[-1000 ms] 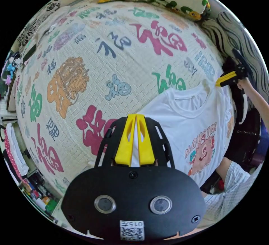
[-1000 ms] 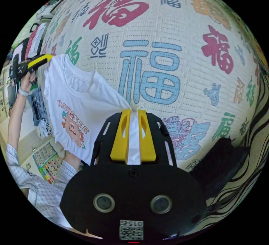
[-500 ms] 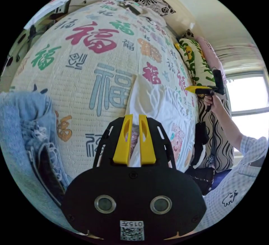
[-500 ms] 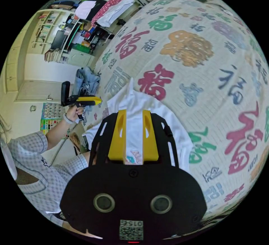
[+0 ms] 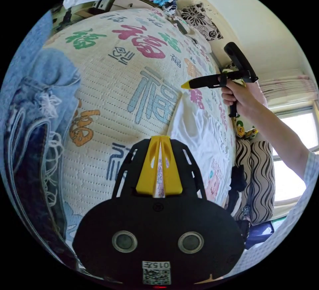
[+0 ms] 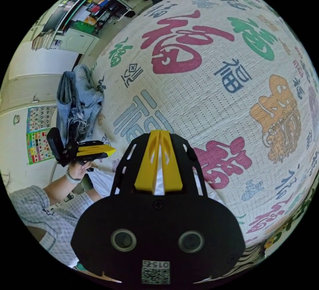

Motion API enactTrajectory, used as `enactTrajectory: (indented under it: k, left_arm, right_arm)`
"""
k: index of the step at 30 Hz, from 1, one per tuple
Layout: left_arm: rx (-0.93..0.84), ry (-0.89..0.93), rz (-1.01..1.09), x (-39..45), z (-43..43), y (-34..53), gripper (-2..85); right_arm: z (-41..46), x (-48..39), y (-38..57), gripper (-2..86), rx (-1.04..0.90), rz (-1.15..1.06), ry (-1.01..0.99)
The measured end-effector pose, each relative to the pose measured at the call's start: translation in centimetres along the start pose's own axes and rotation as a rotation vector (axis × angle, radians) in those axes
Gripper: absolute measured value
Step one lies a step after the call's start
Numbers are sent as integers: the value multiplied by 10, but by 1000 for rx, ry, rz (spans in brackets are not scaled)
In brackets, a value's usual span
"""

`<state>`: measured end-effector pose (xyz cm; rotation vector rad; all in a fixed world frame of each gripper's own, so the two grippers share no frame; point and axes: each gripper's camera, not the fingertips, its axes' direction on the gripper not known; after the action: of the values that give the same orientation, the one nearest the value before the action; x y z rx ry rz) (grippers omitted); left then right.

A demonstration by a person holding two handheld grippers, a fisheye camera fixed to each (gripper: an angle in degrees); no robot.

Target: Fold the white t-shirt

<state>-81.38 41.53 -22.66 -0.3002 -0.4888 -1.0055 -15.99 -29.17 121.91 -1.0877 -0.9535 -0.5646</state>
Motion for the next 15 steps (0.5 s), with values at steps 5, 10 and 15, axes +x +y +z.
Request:
enactTrajectory:
  k: [5,10,15]
  left_arm:
    - [-41,202,-56,-18,8,7,38]
    - [-85,164,-111,-10,31,10,21]
    - [-49,104,-137,-8,21,23,-4]
  right_arm:
    - [18,-8,8,45,-61,12,234]
    - [48,9,20,69,-183,84,47]
    - [62,-5,20,14,-136,63,148]
